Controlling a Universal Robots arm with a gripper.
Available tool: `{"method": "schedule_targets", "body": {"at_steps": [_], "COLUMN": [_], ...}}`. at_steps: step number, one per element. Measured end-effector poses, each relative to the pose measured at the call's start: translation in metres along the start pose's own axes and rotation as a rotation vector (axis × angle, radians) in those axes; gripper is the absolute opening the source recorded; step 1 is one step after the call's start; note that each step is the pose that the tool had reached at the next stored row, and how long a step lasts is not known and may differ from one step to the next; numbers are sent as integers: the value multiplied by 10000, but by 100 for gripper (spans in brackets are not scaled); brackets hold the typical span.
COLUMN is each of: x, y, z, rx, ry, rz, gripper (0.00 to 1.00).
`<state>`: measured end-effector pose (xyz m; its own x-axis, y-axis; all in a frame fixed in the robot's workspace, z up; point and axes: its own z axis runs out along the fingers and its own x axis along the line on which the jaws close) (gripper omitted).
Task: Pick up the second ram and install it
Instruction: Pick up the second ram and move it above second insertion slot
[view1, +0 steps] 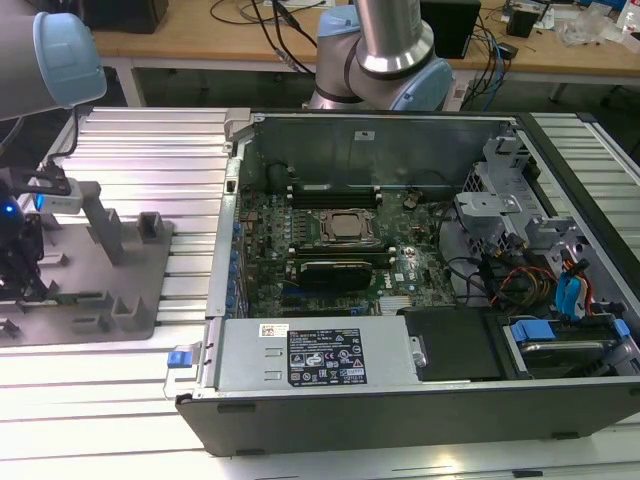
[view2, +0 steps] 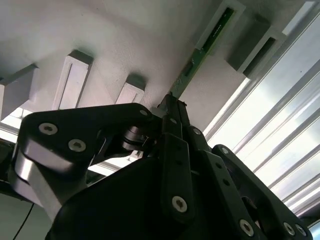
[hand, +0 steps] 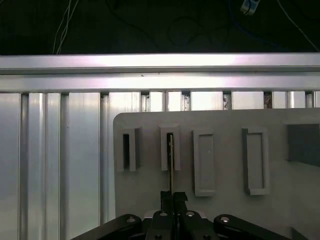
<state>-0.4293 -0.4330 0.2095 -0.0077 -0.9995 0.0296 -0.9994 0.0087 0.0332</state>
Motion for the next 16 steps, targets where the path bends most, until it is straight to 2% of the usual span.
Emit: {"method": "schedule_targets", "body": {"at_steps": [3, 16], "x": [0, 1], "y": [-1, 0], "z": [1, -33], "rx": [-3, -6], "ry": [-5, -7], "rz": [157, 206], "gripper": [9, 9]}}
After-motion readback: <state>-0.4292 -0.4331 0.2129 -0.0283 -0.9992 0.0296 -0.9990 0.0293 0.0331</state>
